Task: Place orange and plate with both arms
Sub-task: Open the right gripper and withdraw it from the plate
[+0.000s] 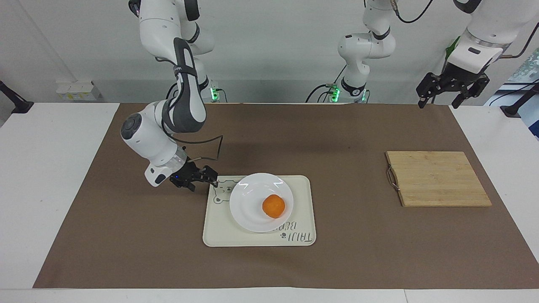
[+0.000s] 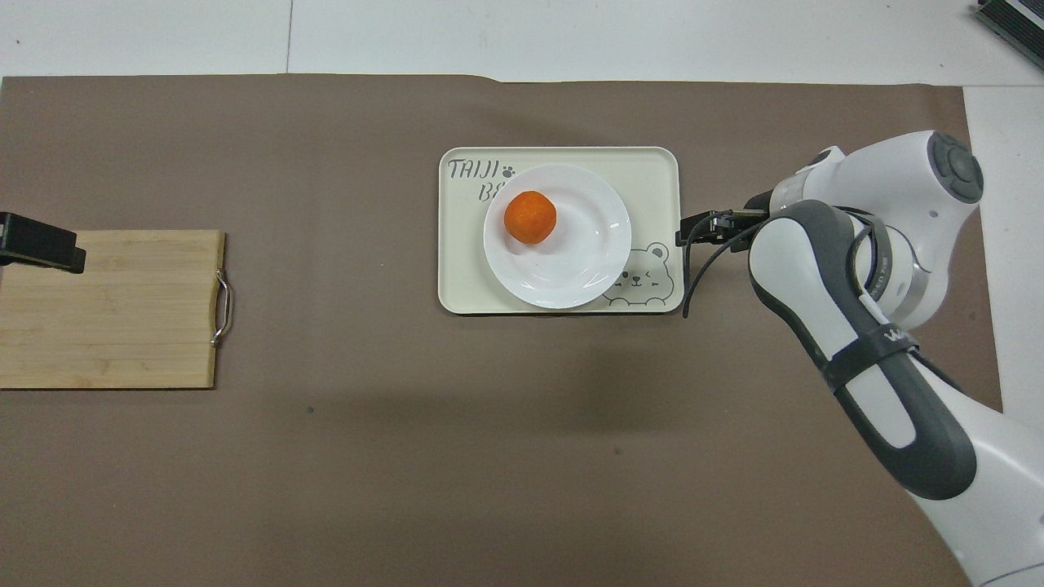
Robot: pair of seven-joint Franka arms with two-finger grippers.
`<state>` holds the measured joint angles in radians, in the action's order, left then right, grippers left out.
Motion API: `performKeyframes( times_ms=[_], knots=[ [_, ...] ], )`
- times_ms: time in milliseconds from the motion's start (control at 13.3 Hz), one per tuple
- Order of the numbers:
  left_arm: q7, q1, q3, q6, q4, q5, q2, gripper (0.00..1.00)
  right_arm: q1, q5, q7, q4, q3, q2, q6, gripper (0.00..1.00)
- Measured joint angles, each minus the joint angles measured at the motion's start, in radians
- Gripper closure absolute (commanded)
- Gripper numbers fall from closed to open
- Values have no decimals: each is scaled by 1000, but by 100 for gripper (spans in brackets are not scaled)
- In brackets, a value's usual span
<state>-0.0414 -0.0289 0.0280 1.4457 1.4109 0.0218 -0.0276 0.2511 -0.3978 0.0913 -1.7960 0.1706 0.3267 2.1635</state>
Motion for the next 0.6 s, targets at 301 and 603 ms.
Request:
performKeyframes(
  times_ms=[301, 603],
  knots=[
    [0, 0, 0, 0, 0, 0, 0, 0, -1, 208, -50, 3, 21, -96, -92, 0],
    [0, 0, 0, 0, 0, 0, 0, 0, -9, 246, -106, 7, 41, -202, -233, 0]
  ],
)
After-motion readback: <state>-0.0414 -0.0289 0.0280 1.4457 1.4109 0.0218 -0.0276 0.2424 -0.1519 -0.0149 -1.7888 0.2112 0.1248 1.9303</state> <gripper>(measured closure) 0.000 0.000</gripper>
